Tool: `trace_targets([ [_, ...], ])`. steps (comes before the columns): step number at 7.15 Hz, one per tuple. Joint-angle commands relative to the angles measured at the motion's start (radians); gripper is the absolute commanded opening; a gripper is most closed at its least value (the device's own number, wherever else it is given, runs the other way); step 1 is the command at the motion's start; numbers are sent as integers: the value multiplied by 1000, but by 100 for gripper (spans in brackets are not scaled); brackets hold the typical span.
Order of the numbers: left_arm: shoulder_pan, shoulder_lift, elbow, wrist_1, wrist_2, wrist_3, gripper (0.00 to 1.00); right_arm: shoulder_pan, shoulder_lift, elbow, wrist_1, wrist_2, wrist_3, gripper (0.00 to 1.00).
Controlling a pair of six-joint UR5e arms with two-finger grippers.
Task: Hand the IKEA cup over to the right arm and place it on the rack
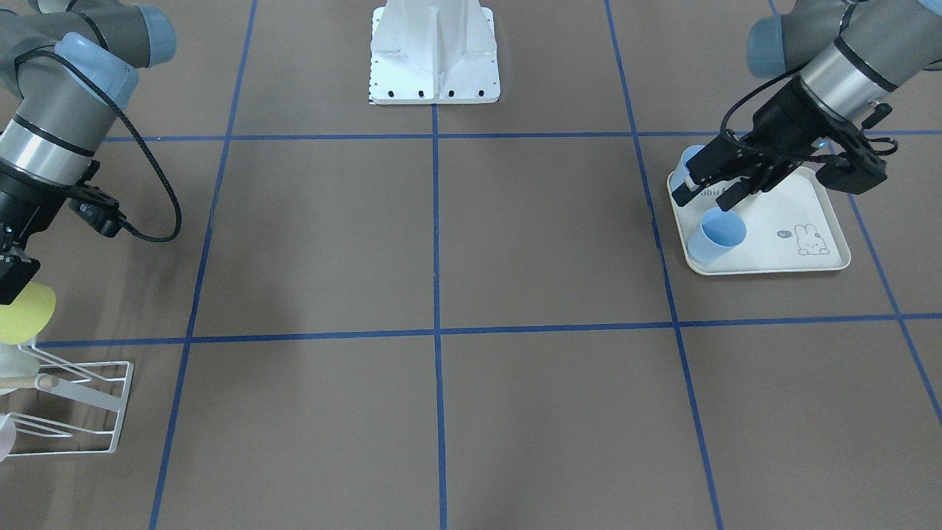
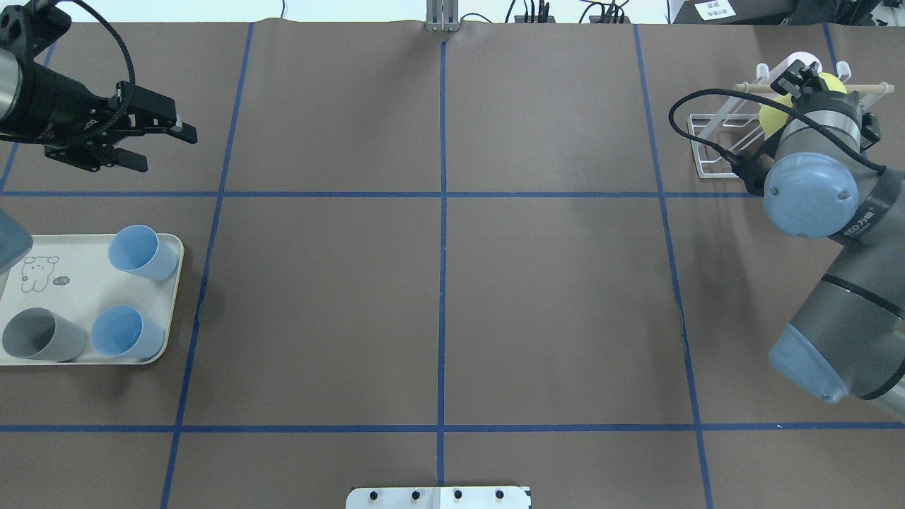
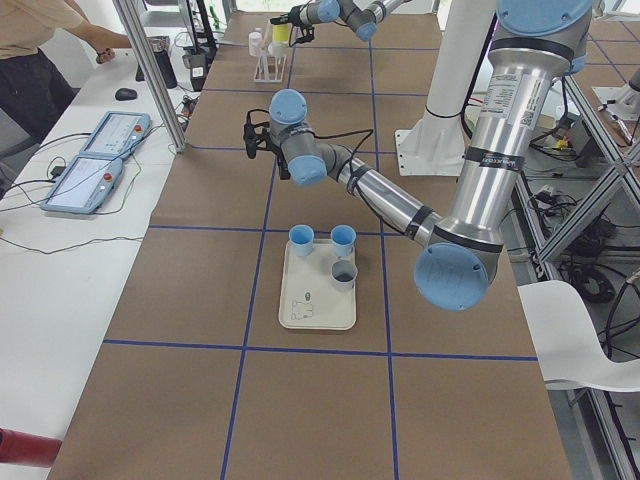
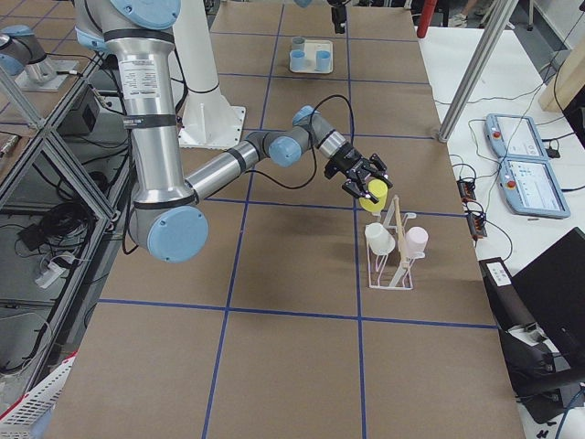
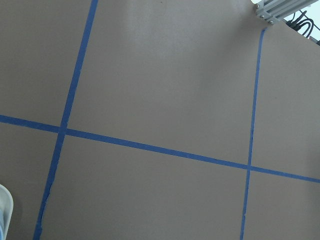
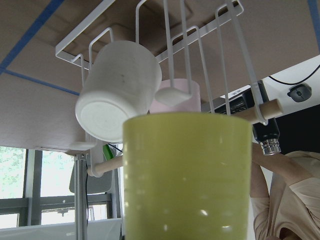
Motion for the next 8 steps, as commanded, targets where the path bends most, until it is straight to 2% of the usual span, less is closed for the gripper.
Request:
trace_targets([
  [1, 0, 1, 0, 0, 0, 0, 100, -11, 4, -25, 2, -10, 0, 30],
  [8, 11, -11, 15, -1, 0, 0, 100, -16, 15, -74, 13, -16, -9, 34],
])
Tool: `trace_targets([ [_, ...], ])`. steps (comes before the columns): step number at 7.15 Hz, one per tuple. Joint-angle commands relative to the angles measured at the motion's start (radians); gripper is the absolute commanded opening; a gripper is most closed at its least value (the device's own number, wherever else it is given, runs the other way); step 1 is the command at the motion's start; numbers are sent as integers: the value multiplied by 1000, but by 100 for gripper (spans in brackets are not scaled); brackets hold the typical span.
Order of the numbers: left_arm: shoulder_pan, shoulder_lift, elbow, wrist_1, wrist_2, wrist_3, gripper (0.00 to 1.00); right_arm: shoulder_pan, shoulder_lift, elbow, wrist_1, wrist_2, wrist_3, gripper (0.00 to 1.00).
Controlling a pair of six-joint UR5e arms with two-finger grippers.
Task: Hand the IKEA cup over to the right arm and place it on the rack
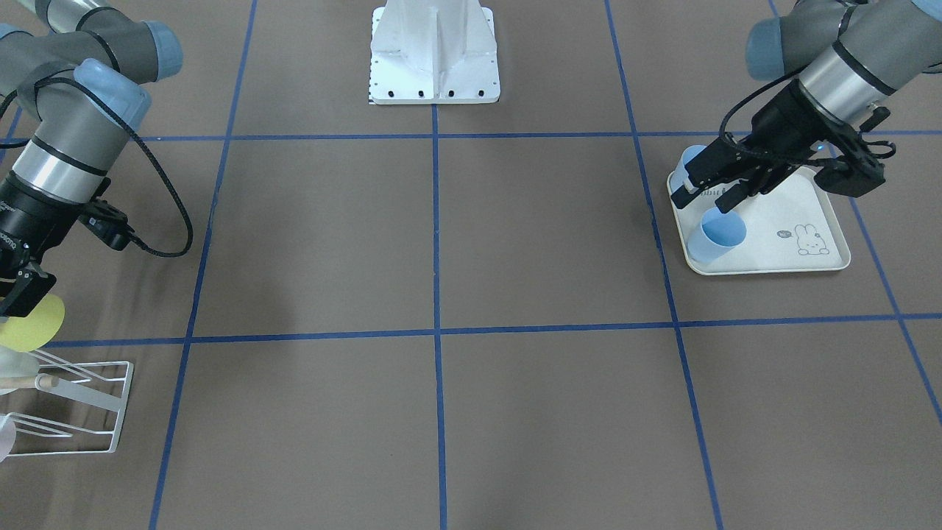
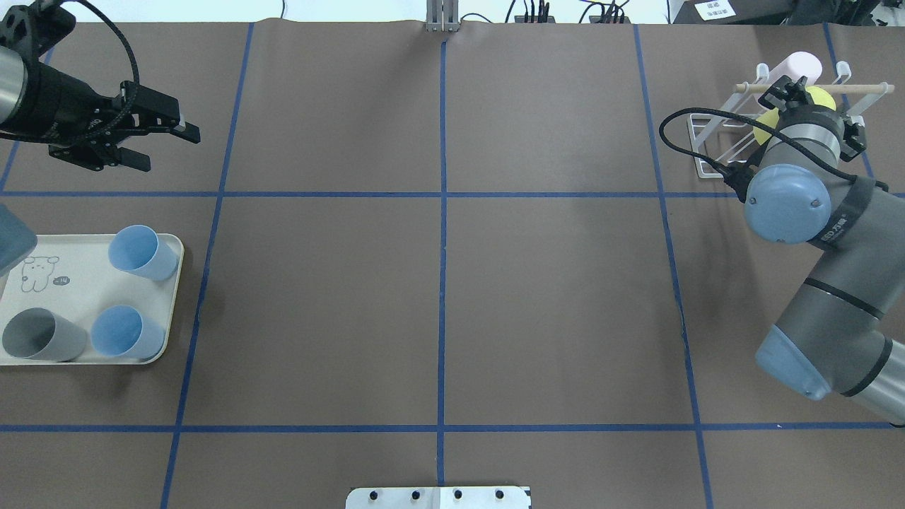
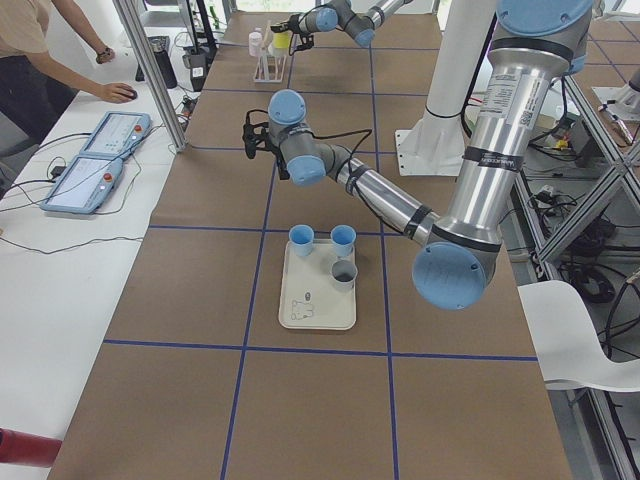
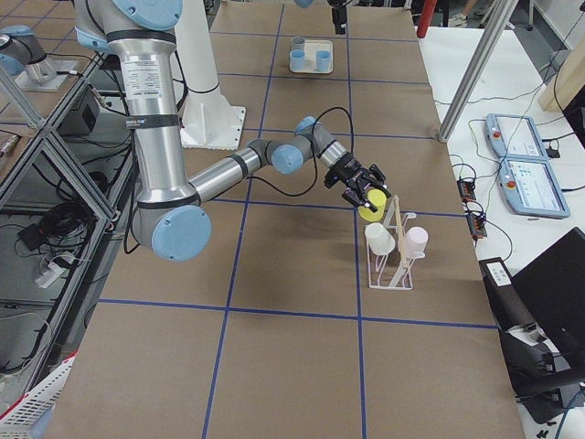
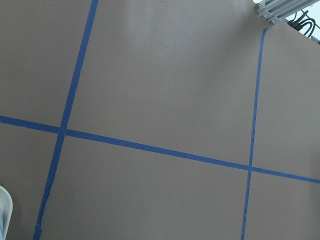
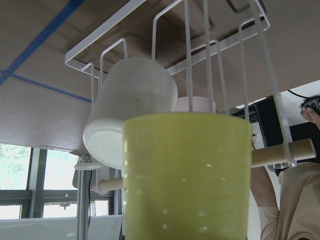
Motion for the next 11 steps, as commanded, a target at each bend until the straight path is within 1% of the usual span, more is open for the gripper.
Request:
trace_targets([
  [1, 9, -4, 4, 0, 0, 0, 100, 0, 2, -5, 1, -1, 0, 35],
  [2, 9, -4, 5, 2, 0, 0, 100, 0, 2, -5, 1, 1, 0, 40],
  [3, 9, -4, 5, 0, 0, 0, 100, 0, 2, -9, 2, 1, 1, 58],
  [4, 9, -4, 4, 0, 0, 0, 100, 0, 2, -11, 2, -2, 6, 80],
  [8, 9, -2, 5, 2, 0, 0, 100, 0, 6, -11, 2, -2, 8, 81],
  [11, 9, 1, 8, 0, 0, 2, 100, 3, 92, 13, -1, 13, 21, 83],
])
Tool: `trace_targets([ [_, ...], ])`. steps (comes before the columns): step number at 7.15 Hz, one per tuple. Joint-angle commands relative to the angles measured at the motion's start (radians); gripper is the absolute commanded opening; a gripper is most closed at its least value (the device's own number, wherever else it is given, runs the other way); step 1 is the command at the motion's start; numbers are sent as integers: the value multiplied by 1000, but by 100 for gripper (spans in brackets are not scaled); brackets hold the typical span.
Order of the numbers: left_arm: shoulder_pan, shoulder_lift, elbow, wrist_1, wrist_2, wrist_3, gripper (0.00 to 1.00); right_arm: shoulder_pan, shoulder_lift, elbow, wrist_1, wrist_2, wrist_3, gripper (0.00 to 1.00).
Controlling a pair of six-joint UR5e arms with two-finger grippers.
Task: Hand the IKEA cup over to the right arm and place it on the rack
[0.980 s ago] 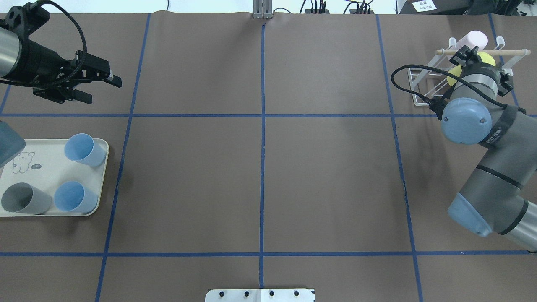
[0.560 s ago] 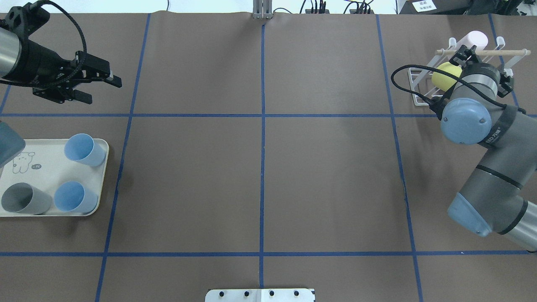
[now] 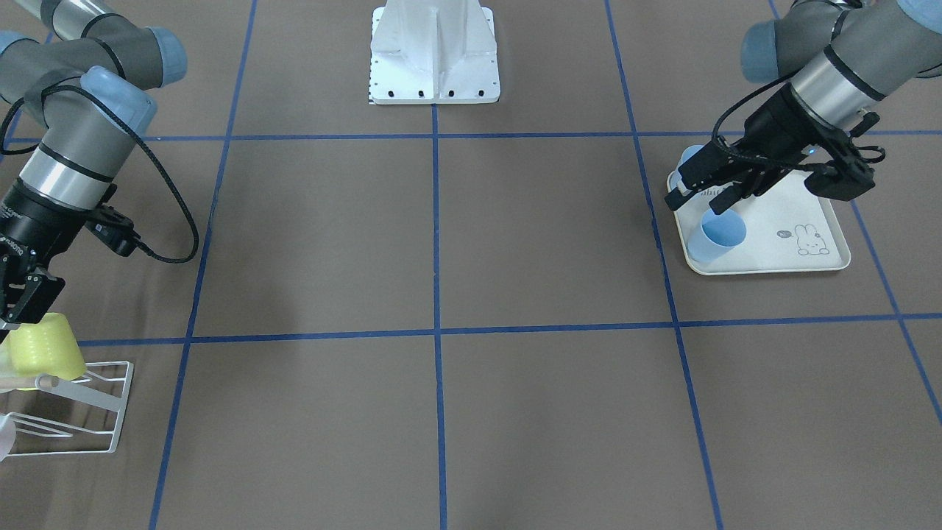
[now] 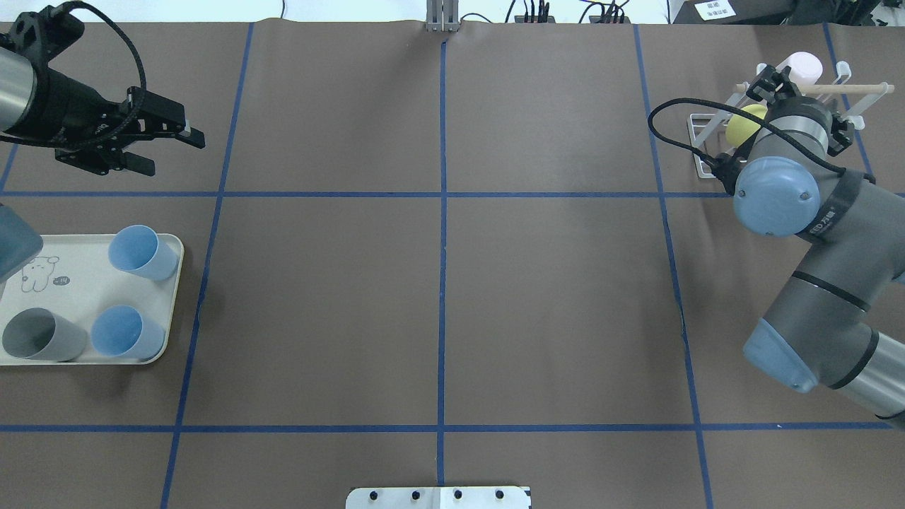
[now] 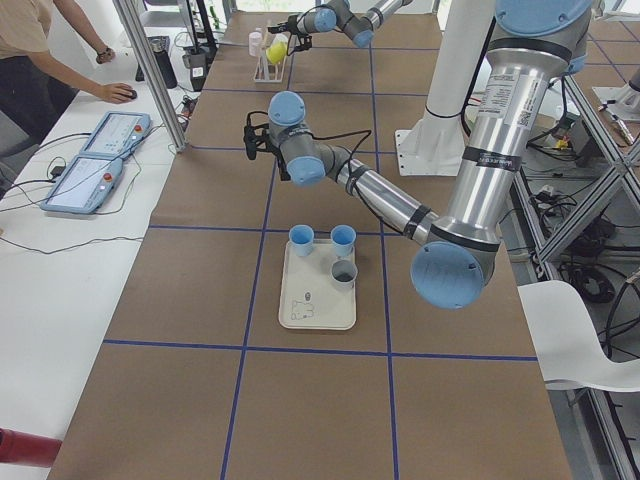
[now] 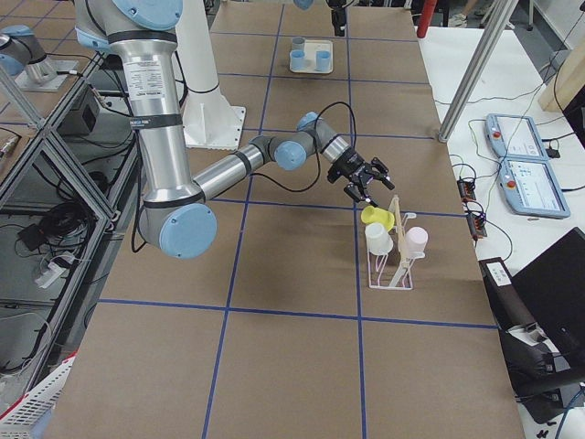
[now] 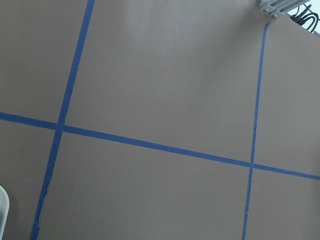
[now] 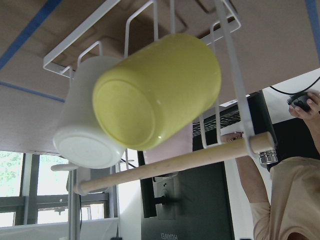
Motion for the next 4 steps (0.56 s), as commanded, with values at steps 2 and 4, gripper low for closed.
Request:
trace_targets([
  [2, -8, 14, -1, 3, 0, 54, 100, 5, 57, 60, -3, 133, 173, 85],
  [4, -55, 105, 1, 8, 0, 259, 100, 5, 63, 107, -1, 299, 465, 86],
])
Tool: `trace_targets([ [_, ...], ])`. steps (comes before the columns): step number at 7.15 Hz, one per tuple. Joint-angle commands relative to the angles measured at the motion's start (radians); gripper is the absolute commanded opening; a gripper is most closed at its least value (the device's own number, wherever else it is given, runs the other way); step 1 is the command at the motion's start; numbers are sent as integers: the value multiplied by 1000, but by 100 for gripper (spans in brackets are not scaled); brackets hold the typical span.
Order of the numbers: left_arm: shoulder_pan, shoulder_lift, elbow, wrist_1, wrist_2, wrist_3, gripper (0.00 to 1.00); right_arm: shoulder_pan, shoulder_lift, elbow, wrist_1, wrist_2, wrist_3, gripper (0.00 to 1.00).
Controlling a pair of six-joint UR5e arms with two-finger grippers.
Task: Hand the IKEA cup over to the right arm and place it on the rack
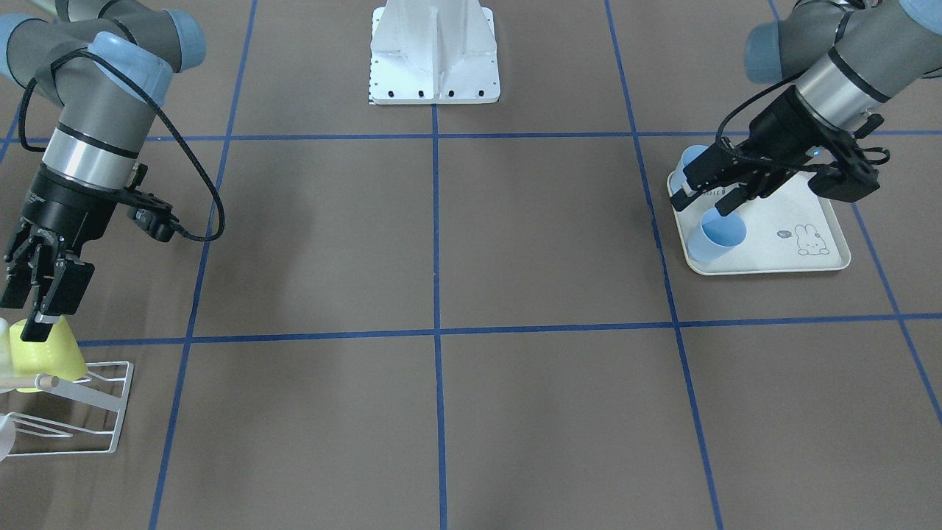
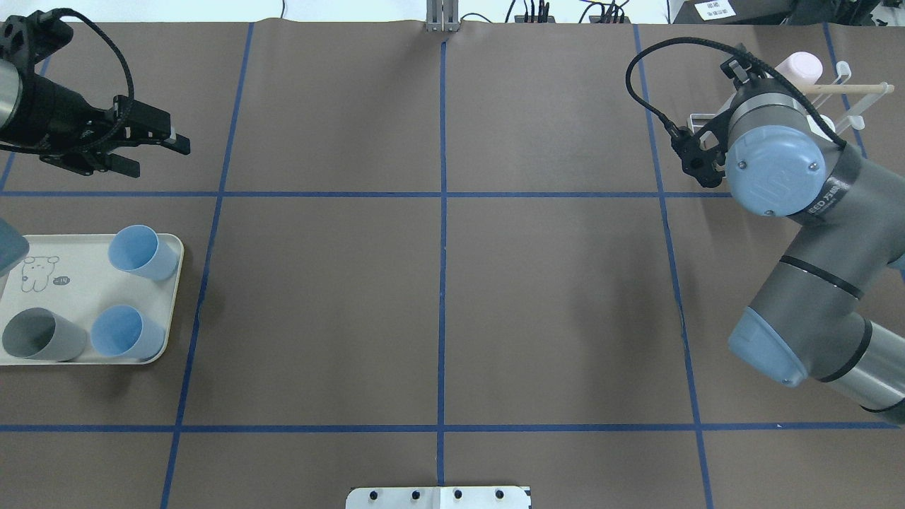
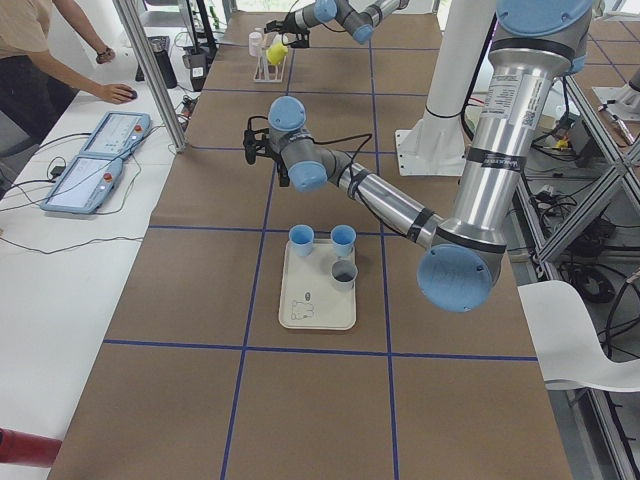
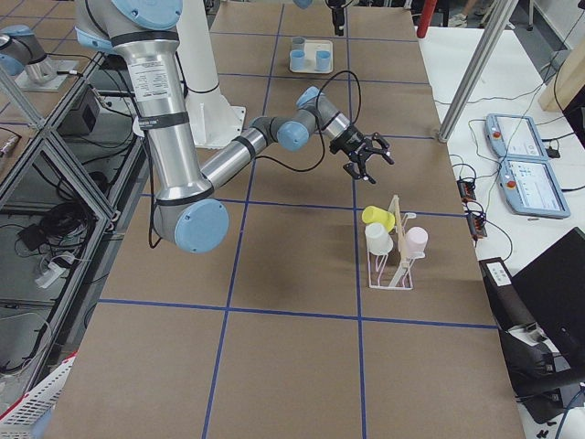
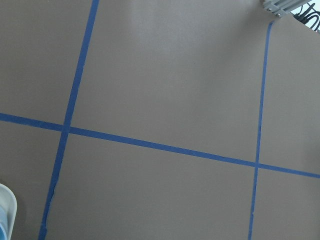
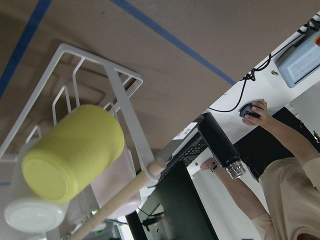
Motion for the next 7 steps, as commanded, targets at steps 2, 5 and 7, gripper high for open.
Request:
trace_targets([
  [2, -102, 161, 0, 5, 0, 329, 100, 0, 22, 67, 3, 248, 477, 86],
  [5, -104, 350, -16, 0, 169, 522, 100, -1, 98, 94, 3, 452, 1015, 87],
  [7, -44, 438, -19, -46, 176, 546, 100, -9, 189, 94, 3, 546, 1372, 94],
])
